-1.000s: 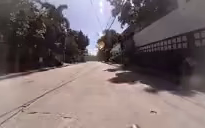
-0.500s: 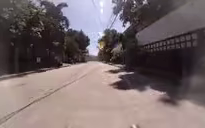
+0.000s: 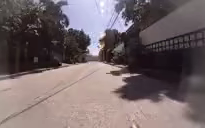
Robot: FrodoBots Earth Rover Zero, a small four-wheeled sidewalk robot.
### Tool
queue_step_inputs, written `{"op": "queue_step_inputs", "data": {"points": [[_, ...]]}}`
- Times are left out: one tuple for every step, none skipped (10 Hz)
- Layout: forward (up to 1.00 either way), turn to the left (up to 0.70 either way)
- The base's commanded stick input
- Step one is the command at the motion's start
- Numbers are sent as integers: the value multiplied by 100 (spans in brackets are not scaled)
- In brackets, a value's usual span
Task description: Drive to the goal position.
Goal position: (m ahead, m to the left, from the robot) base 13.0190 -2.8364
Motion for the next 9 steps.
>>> {"op": "queue_step_inputs", "data": {"points": [[100, 0], [100, 0], [100, 0], [100, 0], [100, 0], [100, 0], [100, 0], [100, 0], [100, 0]]}}
